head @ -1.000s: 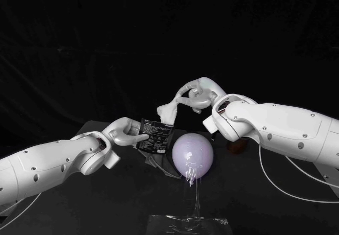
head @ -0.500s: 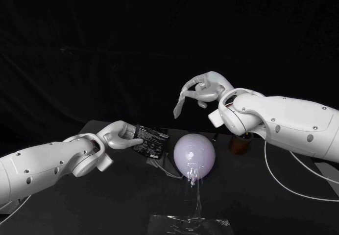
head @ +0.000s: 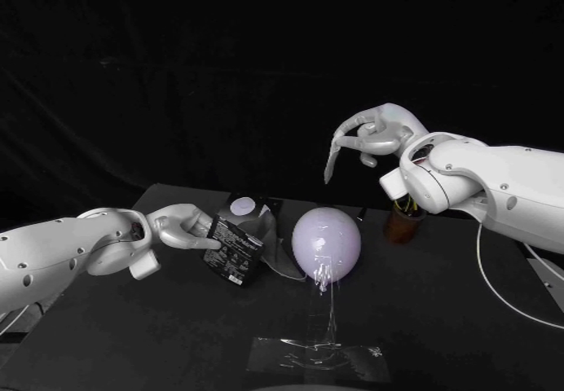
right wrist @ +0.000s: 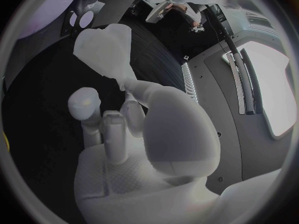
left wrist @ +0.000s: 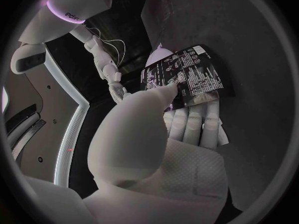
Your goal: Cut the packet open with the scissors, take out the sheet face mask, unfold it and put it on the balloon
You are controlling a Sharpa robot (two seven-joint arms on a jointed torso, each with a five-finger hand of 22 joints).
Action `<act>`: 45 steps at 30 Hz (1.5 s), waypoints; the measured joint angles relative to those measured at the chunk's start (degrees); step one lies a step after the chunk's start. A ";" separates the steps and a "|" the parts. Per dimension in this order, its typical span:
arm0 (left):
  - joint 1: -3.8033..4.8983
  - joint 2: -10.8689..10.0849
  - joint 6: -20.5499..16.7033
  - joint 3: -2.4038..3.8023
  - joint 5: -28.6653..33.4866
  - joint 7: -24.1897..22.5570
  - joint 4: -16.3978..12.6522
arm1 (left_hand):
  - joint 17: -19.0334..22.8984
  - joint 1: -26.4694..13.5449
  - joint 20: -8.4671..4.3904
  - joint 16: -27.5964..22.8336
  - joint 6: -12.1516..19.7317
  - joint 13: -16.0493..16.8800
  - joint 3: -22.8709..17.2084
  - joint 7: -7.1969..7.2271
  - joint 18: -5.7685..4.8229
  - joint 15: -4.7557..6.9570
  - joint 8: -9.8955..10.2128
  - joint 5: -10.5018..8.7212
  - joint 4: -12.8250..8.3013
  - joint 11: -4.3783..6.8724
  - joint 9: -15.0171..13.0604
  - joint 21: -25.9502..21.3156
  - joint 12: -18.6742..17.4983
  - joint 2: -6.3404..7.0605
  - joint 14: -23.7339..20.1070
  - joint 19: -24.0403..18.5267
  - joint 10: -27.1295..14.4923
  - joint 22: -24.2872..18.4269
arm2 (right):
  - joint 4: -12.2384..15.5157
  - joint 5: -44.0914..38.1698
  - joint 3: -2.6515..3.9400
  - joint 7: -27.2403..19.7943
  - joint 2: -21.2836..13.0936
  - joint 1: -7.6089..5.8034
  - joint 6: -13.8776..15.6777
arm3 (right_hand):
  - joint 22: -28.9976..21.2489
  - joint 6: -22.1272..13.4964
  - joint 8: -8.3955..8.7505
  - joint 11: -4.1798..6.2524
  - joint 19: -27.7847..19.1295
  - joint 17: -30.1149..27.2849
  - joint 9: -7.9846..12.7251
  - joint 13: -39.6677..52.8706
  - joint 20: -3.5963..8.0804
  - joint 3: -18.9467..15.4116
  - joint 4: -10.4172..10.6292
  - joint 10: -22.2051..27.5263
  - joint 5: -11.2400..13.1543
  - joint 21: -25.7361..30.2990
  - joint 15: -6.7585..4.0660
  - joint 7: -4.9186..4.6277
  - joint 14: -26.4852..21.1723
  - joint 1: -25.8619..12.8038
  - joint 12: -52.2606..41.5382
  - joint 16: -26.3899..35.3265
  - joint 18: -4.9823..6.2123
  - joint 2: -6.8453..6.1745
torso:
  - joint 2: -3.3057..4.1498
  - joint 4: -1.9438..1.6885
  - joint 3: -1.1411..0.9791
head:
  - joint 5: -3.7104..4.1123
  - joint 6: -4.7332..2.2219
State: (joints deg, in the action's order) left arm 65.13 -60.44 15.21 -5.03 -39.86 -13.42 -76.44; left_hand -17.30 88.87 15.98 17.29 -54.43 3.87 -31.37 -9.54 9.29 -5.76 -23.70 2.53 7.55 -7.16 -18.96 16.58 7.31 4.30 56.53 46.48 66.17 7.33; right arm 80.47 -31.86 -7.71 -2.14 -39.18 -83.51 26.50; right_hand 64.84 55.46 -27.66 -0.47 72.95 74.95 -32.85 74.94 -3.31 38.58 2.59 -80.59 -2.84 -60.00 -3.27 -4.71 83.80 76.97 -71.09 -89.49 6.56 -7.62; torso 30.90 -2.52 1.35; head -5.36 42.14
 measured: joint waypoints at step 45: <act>0.19 9.99 -15.44 0.20 -13.02 3.94 6.53 | -0.89 -4.53 0.63 -0.88 6.83 -0.11 5.08 -2.23 -0.09 -1.75 3.20 0.19 2.74 -1.99 -0.31 -0.42 -2.67 6.47 -3.21 -2.09 -2.64 -0.43 | 1.32 -4.78 -1.08 1.92 -2.92 1.23 -1.35 | -0.08 -0.26 -0.05 0.05 0.00 0.00 -0.02 0.01 0.00 -0.16 -0.15 0.05 0.07 0.00 0.00 0.04 0.00 -0.24 0.03 -0.04 -0.08 0.24 | 0.02 0.07 -0.03 | -0.03 3.04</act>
State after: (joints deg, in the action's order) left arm 65.32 -50.45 -0.23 -4.82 -52.89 -9.48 -69.91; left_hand -18.19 84.34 16.61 16.41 -47.60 3.76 -26.29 -11.77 9.20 -7.51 -20.50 2.72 10.30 -9.15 -19.27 16.16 4.64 10.76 53.31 44.40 63.53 6.91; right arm 81.79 -36.64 -8.79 -0.23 -42.10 -82.28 25.15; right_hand 64.76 55.20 -27.71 -0.42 72.94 74.95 -32.88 74.95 -3.31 38.42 2.44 -80.54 -2.77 -60.00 -3.26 -4.67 83.80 76.73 -71.06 -89.53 6.47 -7.38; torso 30.92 -2.46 1.32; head -5.39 45.18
